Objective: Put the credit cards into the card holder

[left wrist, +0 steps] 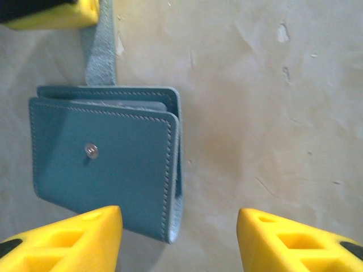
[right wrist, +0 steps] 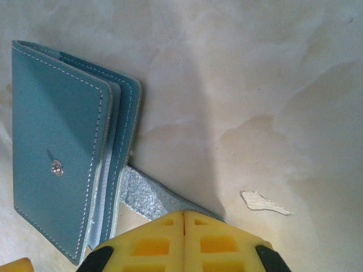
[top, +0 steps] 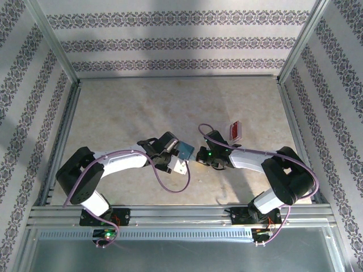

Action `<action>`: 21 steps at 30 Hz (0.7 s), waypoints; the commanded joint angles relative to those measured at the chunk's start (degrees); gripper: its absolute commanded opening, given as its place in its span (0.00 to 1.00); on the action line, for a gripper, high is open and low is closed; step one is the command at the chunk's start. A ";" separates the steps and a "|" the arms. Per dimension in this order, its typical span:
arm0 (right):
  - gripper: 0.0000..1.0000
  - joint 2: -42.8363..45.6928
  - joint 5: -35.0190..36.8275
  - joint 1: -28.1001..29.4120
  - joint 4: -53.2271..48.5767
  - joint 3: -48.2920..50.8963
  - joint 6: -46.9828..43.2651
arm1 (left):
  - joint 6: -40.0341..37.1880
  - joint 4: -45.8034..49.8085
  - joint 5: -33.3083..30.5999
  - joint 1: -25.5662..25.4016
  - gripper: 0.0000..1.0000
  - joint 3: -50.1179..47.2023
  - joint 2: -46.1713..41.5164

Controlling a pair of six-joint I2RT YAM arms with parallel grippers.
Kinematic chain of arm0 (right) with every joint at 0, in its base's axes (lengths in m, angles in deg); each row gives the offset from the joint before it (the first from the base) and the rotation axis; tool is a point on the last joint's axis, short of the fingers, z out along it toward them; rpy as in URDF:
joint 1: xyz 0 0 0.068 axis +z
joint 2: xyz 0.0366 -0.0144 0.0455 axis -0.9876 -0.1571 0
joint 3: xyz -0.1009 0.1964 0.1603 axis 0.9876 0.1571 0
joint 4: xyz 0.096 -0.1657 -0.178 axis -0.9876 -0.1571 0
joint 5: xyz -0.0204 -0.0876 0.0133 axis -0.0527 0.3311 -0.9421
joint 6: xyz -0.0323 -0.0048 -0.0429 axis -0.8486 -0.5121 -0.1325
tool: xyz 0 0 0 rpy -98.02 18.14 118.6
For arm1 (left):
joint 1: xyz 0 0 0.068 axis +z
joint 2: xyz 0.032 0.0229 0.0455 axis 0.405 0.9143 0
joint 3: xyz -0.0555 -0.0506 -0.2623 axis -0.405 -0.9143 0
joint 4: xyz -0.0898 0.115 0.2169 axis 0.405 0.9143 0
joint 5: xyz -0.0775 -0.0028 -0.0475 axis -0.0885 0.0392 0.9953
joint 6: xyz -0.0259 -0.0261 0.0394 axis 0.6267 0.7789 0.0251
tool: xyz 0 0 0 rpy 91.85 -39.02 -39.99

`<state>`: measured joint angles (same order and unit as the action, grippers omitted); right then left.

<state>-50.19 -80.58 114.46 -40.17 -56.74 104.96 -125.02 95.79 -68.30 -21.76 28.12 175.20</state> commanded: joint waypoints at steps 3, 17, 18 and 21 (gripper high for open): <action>0.00 -0.93 1.10 -0.23 -3.07 2.33 0.57 | -5.30 -7.65 1.34 -0.05 0.49 -1.06 2.37; 0.00 -1.97 0.86 -0.27 -3.31 1.54 0.33 | -4.33 -10.45 -0.07 0.38 0.25 -0.94 5.85; 0.00 -1.98 0.86 -0.34 -3.32 1.61 0.38 | -3.98 -10.47 -0.02 0.45 0.24 -0.86 5.97; 0.00 -1.45 0.86 -0.14 -2.00 2.63 1.26 | -3.25 -10.38 0.55 0.95 0.19 -0.96 5.47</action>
<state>-50.11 -80.65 114.46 -39.36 -56.34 104.99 -129.06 86.65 -68.15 -21.65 26.92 180.49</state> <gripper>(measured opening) 0.052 0.201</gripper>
